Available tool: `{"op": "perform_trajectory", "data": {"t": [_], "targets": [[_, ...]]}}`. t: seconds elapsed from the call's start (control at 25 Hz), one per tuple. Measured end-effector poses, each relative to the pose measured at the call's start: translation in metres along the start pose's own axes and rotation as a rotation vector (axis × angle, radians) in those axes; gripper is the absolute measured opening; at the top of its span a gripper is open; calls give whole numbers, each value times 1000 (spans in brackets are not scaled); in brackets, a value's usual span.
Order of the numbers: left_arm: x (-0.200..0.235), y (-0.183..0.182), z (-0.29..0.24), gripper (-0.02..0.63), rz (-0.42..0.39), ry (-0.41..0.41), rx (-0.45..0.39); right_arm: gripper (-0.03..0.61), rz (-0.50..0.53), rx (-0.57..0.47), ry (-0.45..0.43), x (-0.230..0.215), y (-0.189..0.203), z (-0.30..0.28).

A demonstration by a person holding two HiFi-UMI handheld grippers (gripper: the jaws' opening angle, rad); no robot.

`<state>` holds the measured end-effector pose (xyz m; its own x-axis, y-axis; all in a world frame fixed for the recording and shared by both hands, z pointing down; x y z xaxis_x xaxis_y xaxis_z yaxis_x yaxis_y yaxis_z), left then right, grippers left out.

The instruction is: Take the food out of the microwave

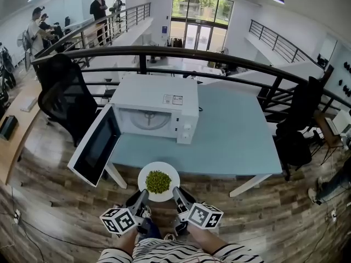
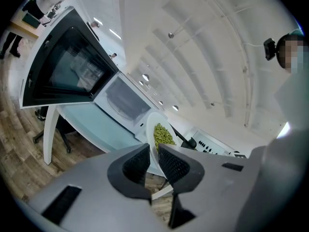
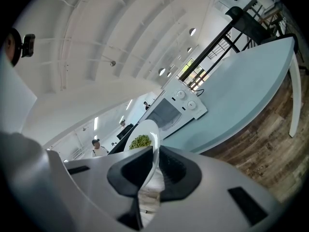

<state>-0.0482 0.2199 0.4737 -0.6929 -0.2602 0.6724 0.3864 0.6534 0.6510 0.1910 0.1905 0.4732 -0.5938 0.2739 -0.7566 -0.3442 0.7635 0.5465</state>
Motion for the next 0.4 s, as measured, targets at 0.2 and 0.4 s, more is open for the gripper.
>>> {"op": "perform_trajectory", "data": {"t": [0.2, 0.4], "targets": [[-3, 3, 1, 69, 3, -2, 0, 57, -4, 2, 3, -2, 2, 3], [-3, 2, -1, 69, 4, -5, -3, 57, -7, 3, -3, -3, -1, 2]]}}
Point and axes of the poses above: the fingertips, and each gripper's own axes: z backward along the fingers, x to its left, y out of its underside, the point moved 10 cm from there along z, backward along the fingers, and after that the axes turned 14 degrees about x, right-handed, at the moved point
